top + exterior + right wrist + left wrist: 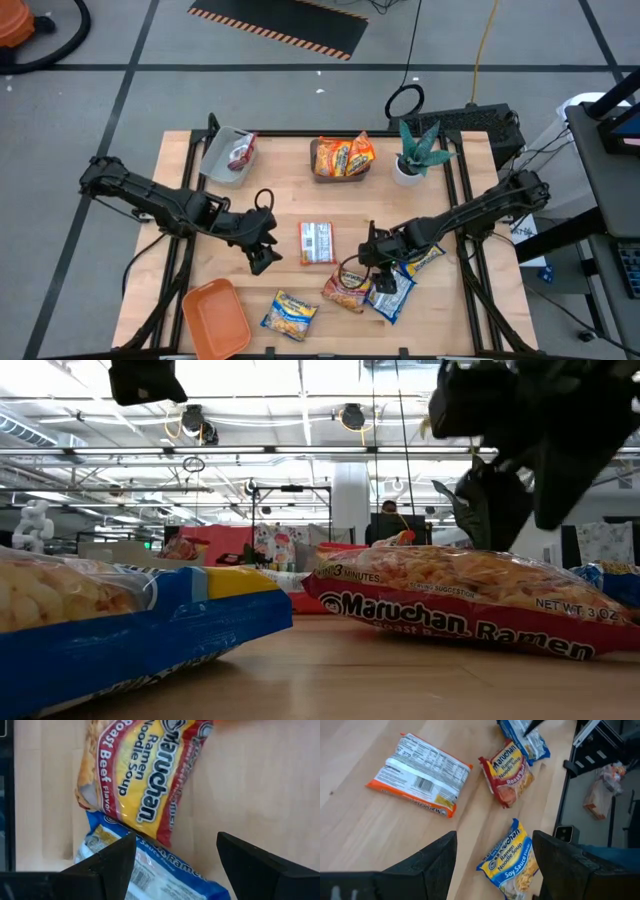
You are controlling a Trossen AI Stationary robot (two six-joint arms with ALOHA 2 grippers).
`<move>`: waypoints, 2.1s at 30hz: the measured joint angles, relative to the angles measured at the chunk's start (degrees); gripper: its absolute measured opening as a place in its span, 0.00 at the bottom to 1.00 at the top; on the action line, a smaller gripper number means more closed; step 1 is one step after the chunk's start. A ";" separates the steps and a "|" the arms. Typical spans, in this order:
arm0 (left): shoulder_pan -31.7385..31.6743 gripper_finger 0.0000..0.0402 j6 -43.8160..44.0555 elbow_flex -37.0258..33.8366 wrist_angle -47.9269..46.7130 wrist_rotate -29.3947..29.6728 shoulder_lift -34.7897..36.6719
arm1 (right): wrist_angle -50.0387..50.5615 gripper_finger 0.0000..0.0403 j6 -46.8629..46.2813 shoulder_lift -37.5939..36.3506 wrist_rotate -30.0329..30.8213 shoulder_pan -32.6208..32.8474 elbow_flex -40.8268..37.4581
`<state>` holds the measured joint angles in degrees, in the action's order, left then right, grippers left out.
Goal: Sort Maruchan noodles
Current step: Put the red noodle pack into the grey bin
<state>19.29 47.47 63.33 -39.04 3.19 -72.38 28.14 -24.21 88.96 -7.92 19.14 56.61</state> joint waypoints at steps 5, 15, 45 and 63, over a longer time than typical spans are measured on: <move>-0.02 0.65 -0.64 0.00 -0.37 -0.01 -0.42 | -9.45 0.67 -0.41 -0.02 -1.12 0.42 -6.14; -0.02 0.65 0.71 -0.86 -0.33 0.58 -0.39 | -21.09 0.67 0.71 -0.06 -1.96 0.48 -13.89; -10.04 0.65 2.30 -1.09 0.86 3.72 -2.73 | -36.91 0.02 7.69 -0.32 -1.22 -0.48 -19.99; -7.96 0.65 6.43 -1.06 31.87 -0.28 -18.76 | -33.04 0.00 8.95 -12.62 -1.11 -7.60 -19.94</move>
<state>11.33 53.90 62.27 -7.18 2.91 -91.14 -4.90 -15.26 76.35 -9.03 11.54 36.67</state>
